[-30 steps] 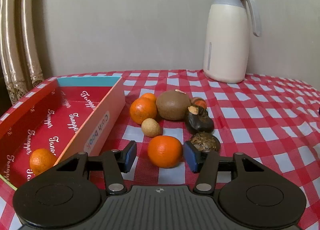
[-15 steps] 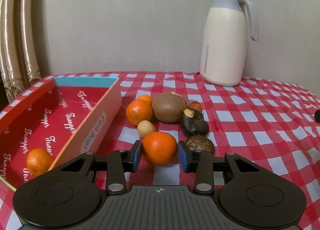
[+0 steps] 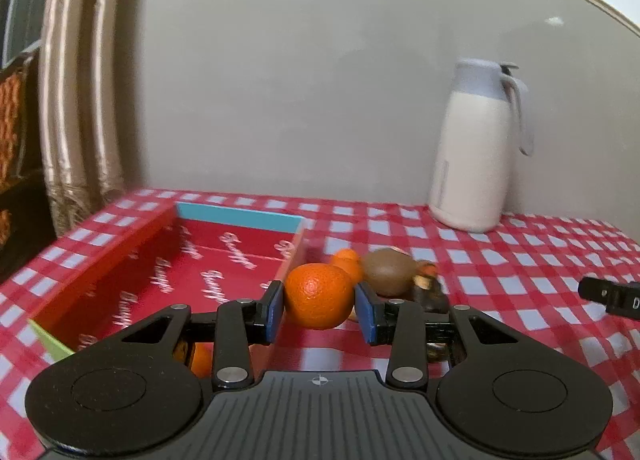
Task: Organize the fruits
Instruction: 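Carry the orange with the left gripper into the red box and release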
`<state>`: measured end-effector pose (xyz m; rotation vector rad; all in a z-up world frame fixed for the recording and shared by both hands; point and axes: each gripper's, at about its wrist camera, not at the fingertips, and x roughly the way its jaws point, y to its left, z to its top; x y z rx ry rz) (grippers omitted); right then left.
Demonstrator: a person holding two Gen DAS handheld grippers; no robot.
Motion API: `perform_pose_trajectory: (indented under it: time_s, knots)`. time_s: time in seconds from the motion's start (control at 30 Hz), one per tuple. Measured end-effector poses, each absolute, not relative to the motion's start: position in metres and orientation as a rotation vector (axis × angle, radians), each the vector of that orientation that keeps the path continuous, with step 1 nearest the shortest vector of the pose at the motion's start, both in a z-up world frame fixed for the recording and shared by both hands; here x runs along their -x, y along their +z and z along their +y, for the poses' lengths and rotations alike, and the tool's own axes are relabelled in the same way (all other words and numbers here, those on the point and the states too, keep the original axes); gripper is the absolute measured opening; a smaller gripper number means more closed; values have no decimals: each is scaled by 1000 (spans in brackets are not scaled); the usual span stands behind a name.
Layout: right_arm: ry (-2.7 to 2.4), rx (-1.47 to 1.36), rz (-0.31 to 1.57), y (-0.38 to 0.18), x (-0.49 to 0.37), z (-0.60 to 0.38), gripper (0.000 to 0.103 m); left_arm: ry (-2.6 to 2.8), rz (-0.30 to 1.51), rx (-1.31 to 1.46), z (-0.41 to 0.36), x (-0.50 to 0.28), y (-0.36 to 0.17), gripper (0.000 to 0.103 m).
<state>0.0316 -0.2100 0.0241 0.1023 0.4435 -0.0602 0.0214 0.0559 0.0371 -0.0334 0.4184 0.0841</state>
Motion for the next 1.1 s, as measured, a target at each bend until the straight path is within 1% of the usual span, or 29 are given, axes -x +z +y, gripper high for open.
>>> perform_pose_trajectory:
  time_s: [0.2,0.53,0.7,0.97,1.0,1.07,1.1]
  knots:
    - [-28,-100,448,22,-34,-190,84,153,410,44,89,-15,36,39]
    - [34,-90,452,19,-37,-152,84,262,445,92,143,-20,21,39]
    - [56,-78,456,17,-37,-140,84,272,477,93,145,-27,13,39]
    - [66,-84,454,18,-36,-141,84,263,467,64,133,-25,13,39]
    - [66,-85,453,18,-36,-142,84,261,469,61,132,-25,13,40]
    - [65,-89,453,19,-36,-143,84,263,467,57,129,-25,13,51]
    - [65,-90,453,19,-36,-144,84,268,461,54,128,-24,13,62]
